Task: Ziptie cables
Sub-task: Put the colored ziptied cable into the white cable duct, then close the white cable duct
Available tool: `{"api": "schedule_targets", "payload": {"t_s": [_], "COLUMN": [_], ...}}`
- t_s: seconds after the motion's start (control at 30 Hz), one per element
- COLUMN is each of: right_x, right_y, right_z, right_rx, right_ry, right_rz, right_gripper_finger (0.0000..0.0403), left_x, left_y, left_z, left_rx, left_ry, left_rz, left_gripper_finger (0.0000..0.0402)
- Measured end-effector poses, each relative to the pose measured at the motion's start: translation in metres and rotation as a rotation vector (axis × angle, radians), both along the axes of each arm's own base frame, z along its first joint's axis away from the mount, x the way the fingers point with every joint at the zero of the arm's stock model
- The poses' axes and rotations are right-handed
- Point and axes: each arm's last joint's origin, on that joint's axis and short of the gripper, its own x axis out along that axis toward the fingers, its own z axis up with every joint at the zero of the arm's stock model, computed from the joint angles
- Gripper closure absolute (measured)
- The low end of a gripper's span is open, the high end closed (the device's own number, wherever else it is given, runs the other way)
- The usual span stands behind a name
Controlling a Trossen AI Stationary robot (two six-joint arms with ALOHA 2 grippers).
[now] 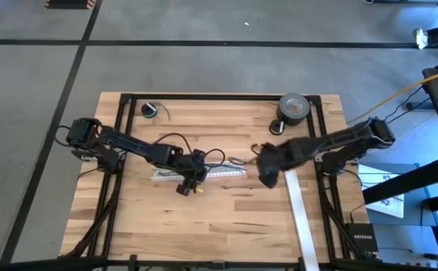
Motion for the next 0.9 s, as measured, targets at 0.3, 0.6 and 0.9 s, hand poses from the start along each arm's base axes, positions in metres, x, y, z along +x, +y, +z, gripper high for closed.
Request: {"api": "schedule_targets", "payload": {"t_s": [0.3,0.6,0.9], "right_x": [-0.063,-0.095,-0.099], "right_y": [0.023,0.03,0.031], "right_z": [-0.069,-0.102,-0.121], "right_rx": [0.104,0.165,0.188], "right_ry": [0.119,0.012,-0.05], "right_rz": [-0.238,-0.421,-0.456], "right_gripper_finger": [0.0078,0.0077,0.0078], "left_x": [-0.006,-0.009,-0.008], "left_y": [-0.01,-0.013,-0.013], "left_z": [0.006,0.004,0.005], "left_rx": [-0.098,-0.115,-0.117], "left_ry": [0.025,0.058,0.045], "left_rz": [0.123,0.156,0.154], "left_gripper_finger": [0.0161,0.0168,0.0169]}}
